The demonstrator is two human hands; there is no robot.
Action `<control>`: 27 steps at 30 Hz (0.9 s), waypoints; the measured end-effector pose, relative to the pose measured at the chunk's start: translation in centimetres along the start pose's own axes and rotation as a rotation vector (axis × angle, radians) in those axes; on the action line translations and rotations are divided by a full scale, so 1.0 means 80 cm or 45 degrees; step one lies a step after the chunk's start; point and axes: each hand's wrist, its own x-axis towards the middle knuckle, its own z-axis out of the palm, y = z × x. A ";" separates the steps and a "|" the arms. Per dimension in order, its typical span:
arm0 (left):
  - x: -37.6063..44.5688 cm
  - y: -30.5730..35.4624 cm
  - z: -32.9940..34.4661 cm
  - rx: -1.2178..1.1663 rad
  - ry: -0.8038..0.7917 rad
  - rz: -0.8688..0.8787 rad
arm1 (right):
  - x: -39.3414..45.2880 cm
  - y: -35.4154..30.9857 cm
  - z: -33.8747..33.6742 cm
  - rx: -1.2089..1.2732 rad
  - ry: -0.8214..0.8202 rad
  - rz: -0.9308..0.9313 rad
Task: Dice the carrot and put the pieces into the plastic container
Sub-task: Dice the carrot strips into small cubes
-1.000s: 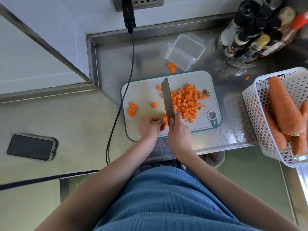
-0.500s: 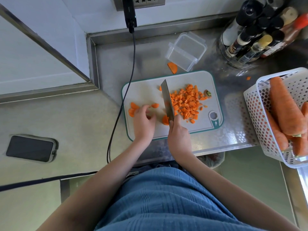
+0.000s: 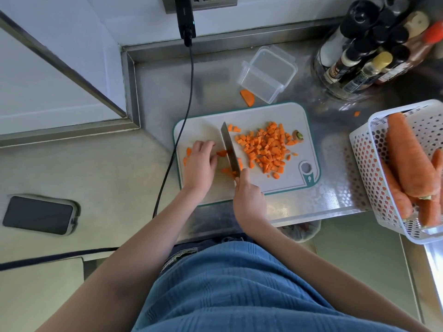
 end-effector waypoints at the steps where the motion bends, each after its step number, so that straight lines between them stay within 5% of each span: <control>1: 0.000 0.000 -0.001 0.008 -0.008 0.015 | 0.000 0.002 0.002 0.001 -0.012 0.005; 10: 0.003 0.003 -0.007 0.084 -0.062 0.093 | 0.009 0.005 0.003 0.017 0.027 0.013; 17: 0.016 -0.003 -0.004 0.148 -0.146 0.202 | 0.009 0.012 -0.032 0.424 0.141 -0.142; 27: 0.003 -0.011 -0.014 0.063 0.119 0.141 | 0.009 0.029 -0.046 0.491 0.202 -0.055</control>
